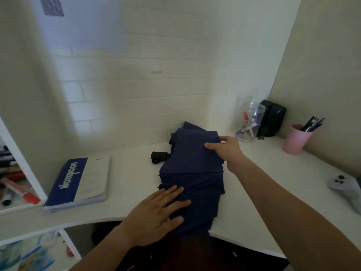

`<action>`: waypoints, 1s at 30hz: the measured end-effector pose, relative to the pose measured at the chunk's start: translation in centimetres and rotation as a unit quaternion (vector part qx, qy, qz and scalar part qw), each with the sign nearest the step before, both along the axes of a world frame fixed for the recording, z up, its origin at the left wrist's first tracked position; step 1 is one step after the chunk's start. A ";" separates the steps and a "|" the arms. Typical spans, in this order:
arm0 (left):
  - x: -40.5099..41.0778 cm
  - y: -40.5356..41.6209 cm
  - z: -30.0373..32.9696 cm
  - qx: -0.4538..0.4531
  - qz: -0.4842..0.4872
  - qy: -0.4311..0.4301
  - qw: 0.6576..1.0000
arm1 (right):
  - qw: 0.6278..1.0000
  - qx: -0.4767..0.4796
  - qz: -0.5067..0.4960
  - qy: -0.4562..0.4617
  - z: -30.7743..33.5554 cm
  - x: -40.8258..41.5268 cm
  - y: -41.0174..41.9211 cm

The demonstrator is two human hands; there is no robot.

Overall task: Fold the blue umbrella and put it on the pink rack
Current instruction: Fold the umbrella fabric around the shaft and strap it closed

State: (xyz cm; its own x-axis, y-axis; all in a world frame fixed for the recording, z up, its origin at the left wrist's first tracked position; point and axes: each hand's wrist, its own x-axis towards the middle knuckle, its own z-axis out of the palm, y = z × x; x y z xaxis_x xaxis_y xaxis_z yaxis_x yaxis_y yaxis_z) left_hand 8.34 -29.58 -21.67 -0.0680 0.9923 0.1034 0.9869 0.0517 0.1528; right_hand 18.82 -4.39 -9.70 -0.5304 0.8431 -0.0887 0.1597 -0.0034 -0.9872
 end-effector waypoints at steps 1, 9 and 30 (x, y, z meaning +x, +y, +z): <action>0.0 0.0 0.0 0.001 0.000 -0.001 1.000 | 0.999 -0.012 0.002 0.029 0.3 -0.1 0.0; -0.3 -0.2 -0.6 0.035 -0.007 0.006 0.999 | 0.981 0.070 0.162 0.075 -1.1 6.4 -5.0; 4.1 -0.5 1.4 0.307 0.136 -0.060 0.940 | 0.892 0.425 0.126 -0.086 -8.6 11.0 -6.4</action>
State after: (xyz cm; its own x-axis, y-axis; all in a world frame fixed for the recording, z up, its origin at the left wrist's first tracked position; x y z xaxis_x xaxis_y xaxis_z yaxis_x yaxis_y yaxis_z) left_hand 12.40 -30.03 -20.31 -0.3573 0.6924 0.6268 0.9241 0.1646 0.3450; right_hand 29.83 -10.79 -18.29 -0.7532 0.5004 0.4269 0.1993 0.7921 -0.5769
